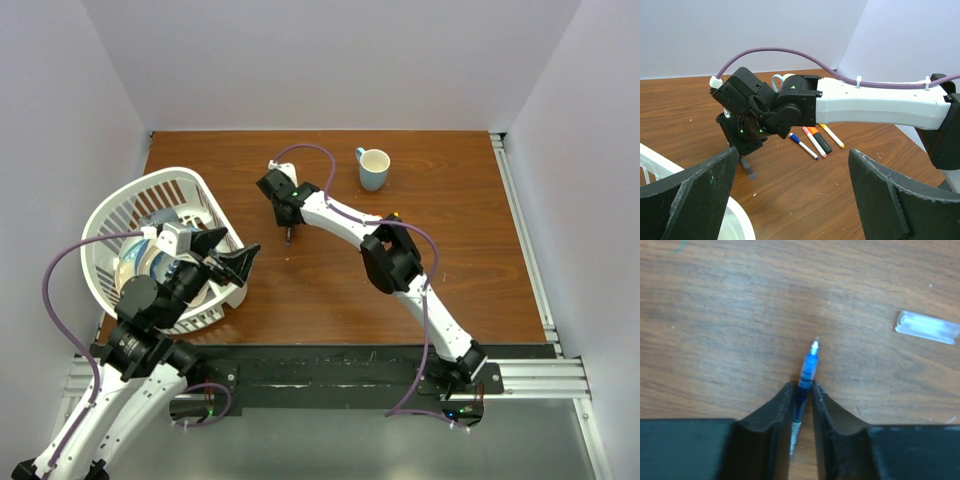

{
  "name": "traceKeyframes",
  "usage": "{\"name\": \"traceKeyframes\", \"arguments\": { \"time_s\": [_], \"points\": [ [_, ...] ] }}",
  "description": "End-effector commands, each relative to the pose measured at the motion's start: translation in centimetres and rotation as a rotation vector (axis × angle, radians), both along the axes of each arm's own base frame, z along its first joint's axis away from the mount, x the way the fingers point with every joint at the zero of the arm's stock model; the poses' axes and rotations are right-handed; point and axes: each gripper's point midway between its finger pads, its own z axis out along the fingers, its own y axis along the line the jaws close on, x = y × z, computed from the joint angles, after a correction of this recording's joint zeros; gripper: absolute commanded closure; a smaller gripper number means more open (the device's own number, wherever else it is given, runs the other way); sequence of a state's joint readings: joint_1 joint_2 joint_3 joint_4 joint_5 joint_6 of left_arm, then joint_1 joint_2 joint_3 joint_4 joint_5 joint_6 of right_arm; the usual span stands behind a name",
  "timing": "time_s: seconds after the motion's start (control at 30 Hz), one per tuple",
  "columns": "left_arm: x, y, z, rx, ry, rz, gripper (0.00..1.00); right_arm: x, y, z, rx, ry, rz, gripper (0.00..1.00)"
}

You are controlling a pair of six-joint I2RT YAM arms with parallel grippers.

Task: Insert the pens into the pen caps

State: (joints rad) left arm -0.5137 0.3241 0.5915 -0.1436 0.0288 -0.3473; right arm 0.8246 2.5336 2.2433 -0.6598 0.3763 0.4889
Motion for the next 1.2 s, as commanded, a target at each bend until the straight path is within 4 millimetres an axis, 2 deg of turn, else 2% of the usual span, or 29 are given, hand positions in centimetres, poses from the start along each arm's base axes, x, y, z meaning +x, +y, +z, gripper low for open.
{"name": "traceKeyframes", "arguments": {
  "time_s": [0.0, 0.07, 0.1, 0.13, 0.17, 0.2, 0.23, 0.27, 0.3, 0.33, 0.37, 0.4, 0.43, 0.53, 0.57, 0.63, 0.67, 0.73, 0.77, 0.8, 0.83, 0.93, 0.97, 1.0, 1.03, 1.07, 1.1, 1.17],
  "points": [
    [0.0, 0.2, 1.0, -0.006, -0.047, 0.01, 0.05, -1.3, -3.1, -0.9, -0.133, 0.028, -0.021, 0.86],
    [0.4, 0.3, 0.4, -0.003, -0.019, 0.025, 0.06, -1.5, -3.2, -1.2, -0.102, 0.05, -0.008, 0.96],
    [0.4, 0.3, 0.2, -0.001, -0.007, 0.024, 0.07, -2.3, -3.7, -1.5, -0.089, 0.08, -0.002, 0.98],
    [0.4, -0.2, 0.2, 0.008, 0.007, -0.001, 0.08, -2.6, -3.9, -1.6, -0.067, 0.096, 0.005, 1.0],
    [0.1, -0.7, -0.1, 0.022, 0.022, -0.033, 0.09, -1.9, -4.0, -1.4, -0.022, 0.085, 0.002, 1.0],
    [-0.1, -1.3, -0.2, 0.029, 0.032, -0.066, 0.09, -3.1, -5.2, -1.4, -0.019, 0.099, 0.003, 1.0],
    [-0.2, -1.9, -0.1, 0.032, 0.049, -0.099, 0.1, -3.3, -5.7, -1.1, -0.01, 0.086, 0.004, 1.0],
    [-0.2, -2.1, -0.7, 0.044, 0.081, -0.111, 0.1, -2.6, -5.6, -0.5, 0.035, 0.047, 0.005, 1.0],
    [-0.3, -2.3, -0.4, 0.047, 0.088, -0.121, 0.1, -4.1, -7.0, -1.7, 0.019, 0.074, 0.015, 1.0],
    [0.1, -2.8, -1.1, 0.068, 0.126, -0.136, 0.1, -4.1, -6.9, 0.6, 0.067, 0.039, 0.019, 1.0],
    [0.2, -3.0, -1.5, 0.084, 0.148, -0.145, 0.1, -3.9, -6.7, 1.7, 0.109, 0.007, 0.024, 1.0],
    [0.3, -3.3, -1.6, 0.091, 0.156, -0.154, 0.1, -4.9, -7.5, 1.2, 0.107, 0.02, 0.03, 1.0],
    [0.6, -3.8, -2.0, 0.104, 0.174, -0.177, 0.1, -5.2, -7.0, 3.7, 0.169, -0.01, 0.048, 1.0],
    [1.2, -4.8, -2.6, 0.105, 0.225, -0.208, 0.11, -6.2, -6.9, 5.8, 0.261, -0.027, 0.055, 1.0],
    [1.3, -5.2, -2.5, 0.087, 0.242, -0.22, 0.11, -6.2, -6.6, 8.5, 0.33, -0.07, 0.051, 1.0],
    [1.6, -6.0, -3.3, 0.077, 0.289, -0.241, 0.11, -7.2, -7.0, 9.9, 0.386, -0.085, 0.051, 1.0],
    [1.8, -6.3, -3.4, 0.057, 0.31, -0.243, 0.11, -7.4, -6.8, 13.0, 0.463, -0.134, 0.049, 1.0],
    [2.4, -6.8, -4.6, 0.063, 0.364, -0.25, 0.12, -8.4, -7.2, 13.9, 0.509, -0.145, 0.046, 1.0],
    [2.7, -7.0, -5.1, 0.059, 0.389, -0.243, 0.13, -8.9, -7.1, 16.8, 0.59, -0.184, 0.057, 1.0],
    [3.1, -7.2, -5.9, 0.067, 0.418, -0.243, 0.14, -9.7, -7.4, 16.5, 0.609, -0.174, 0.063, 1.0],
    [3.3, -7.5, -6.0, 0.066, 0.418, -0.25, 0.14, -9.8, -7.1, 18.2, 0.668, -0.216, 0.082, 1.0],
    [3.2, -8.5, -6.2, 0.045, 0.434, -0.301, 0.15, -11.8, -7.7, 20.5, 0.777, -0.238, 0.099, 1.0],
    [3.3, -9.0, -5.3, 0.008, 0.412, -0.32, 0.15, -12.1, -7.6, 21.7, 0.845, -0.257, 0.092, 1.0],
    [3.1, -9.5, -5.5, -0.006, 0.415, -0.354, 0.16, -13.0, -8.0, 21.8, 0.884, -0.253, 0.093, 1.0],
    [3.3, -10.0, -4.3, -0.038, 0.366, -0.377, 0.16, -13.3, -7.5, 23.3, 0.966, -0.281, 0.121, 1.0],
    [3.1, -10.4, -4.0, -0.07, 0.37, -0.395, 0.18, -14.0, -7.2, 23.8, 1.036, -0.259, 0.117, 1.0],
    [2.9, -10.8, -4.4, -0.084, 0.383, -0.424, 0.21, -14.7, -7.2, 23.3, 1.066, -0.237, 0.126, 1.0],
    [3.0, -11.3, -3.9, -0.128, 0.382, -0.445, 0.24, -15.2, -7.1, 24.5, 1.146, -0.246, 0.131, 1.0]
  ]
}}
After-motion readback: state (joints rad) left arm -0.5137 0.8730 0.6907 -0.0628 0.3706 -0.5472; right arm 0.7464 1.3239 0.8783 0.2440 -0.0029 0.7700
